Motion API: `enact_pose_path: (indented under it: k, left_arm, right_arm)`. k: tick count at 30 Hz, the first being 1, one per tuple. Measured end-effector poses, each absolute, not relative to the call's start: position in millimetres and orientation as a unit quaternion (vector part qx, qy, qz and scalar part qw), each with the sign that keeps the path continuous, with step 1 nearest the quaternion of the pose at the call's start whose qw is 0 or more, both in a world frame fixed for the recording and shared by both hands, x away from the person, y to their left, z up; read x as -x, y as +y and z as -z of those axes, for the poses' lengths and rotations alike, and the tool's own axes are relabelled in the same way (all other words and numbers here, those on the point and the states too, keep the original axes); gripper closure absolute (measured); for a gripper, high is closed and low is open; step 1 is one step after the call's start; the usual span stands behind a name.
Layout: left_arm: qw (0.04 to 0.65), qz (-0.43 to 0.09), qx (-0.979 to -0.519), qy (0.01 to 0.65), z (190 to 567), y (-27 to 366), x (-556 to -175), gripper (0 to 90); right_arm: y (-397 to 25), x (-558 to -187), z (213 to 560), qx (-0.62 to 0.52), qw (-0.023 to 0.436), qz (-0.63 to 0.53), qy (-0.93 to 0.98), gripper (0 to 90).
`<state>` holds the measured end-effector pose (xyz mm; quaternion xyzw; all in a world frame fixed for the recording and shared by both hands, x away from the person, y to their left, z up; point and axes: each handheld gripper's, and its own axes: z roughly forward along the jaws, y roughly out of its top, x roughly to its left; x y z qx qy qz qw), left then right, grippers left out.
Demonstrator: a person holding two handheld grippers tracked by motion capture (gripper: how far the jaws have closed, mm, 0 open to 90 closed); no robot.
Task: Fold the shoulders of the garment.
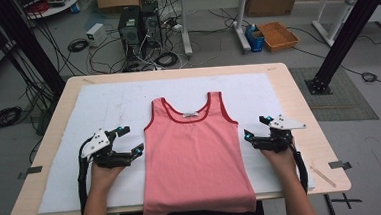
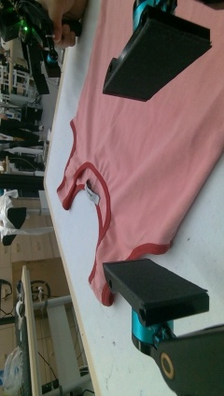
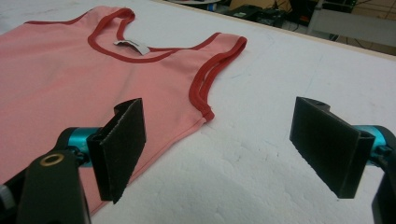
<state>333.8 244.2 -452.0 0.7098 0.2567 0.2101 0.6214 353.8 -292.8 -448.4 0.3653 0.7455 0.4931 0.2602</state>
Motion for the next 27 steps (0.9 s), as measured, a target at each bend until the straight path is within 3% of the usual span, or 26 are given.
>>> enact_pose_path:
  k: [8,13,21,23,27]
  left_arm:
    - [0.621,-0.212,-0.707,0.263,452,244,-334,13.3]
    - [0.607,-0.232,-0.692,0.316,451,243,-336,15.1]
    - [0.592,-0.257,-0.684,0.341,451,241,-334,15.1]
    - [0.561,-0.297,-0.68,0.367,450,235,-332,15.2]
    - [0.541,-0.32,-0.68,0.379,450,230,-331,16.6]
  right_arm:
    - [-293,-353,449,-0.367,0.261,-0.494,0.744,18.2]
    - [-293,-353,448,-0.379,0.269,-0.491,0.737,18.2]
    - [-290,-352,448,-0.38,0.283,-0.483,0.736,18.2]
    - [-291,-352,448,-0.383,0.284,-0.484,0.734,18.2]
    - [-290,-351,448,-0.384,0.289,-0.482,0.732,18.2]
